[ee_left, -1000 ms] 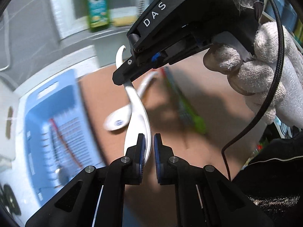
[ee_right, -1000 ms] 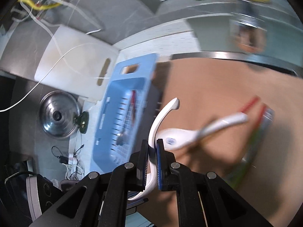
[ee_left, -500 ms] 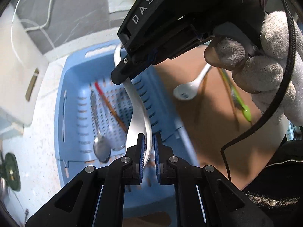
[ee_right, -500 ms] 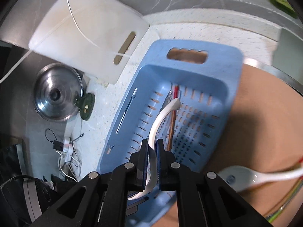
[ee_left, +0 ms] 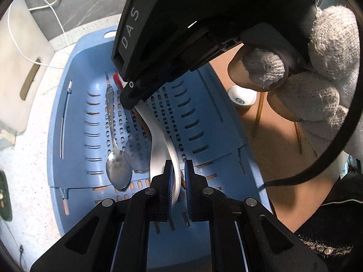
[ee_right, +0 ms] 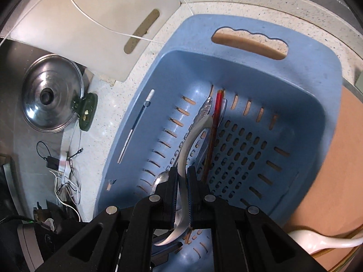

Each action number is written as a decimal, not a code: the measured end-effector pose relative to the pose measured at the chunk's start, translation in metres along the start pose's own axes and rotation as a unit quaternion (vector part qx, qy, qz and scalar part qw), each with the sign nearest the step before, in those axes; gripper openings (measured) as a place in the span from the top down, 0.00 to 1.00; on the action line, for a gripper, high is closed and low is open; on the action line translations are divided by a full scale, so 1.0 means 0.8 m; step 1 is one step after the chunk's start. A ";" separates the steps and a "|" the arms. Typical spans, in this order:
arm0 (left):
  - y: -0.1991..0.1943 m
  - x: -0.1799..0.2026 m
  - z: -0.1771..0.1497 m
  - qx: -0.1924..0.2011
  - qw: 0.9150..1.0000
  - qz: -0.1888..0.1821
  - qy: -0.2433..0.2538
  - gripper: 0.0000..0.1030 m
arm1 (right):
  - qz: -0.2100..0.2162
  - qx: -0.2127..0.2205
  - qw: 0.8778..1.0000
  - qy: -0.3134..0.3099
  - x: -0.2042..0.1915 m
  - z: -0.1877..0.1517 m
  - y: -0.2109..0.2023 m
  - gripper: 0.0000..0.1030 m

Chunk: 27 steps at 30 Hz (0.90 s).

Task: Organize utensils
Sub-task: 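Lower the white spoon into the basket and open both tools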

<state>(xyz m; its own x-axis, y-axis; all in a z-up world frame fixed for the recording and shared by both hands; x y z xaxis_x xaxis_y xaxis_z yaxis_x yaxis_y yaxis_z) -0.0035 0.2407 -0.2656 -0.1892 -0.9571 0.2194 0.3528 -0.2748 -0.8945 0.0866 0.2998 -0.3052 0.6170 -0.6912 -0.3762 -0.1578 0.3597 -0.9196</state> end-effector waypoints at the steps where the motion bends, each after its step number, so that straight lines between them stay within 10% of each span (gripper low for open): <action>1: 0.001 -0.002 0.000 -0.001 1.000 -0.001 -0.003 0.92 | -0.001 -0.003 1.000 0.004 0.002 0.001 0.003 0.93; 27: 0.018 -0.041 0.004 -0.008 0.999 -0.010 -0.043 0.91 | -0.025 -0.018 0.999 0.006 0.006 0.011 0.021 0.89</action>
<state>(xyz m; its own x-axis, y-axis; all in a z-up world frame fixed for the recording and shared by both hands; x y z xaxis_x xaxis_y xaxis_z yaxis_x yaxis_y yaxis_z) 0.0105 0.2677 -0.2844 -0.1163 -0.9560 0.2694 0.3345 -0.2931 -0.8957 0.0939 0.3078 -0.3219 0.6152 -0.7159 -0.3302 -0.1543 0.3014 -0.9409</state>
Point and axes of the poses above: each gripper's, at about its wrist camera, not at the fingertips, and y roughly the way its jaws point, x to its right, z to its top, the point moved 6 cm from there along y, roughly the way its jaws point, and after that the axes turned 8 degrees about -z, right-handed, at the moved point
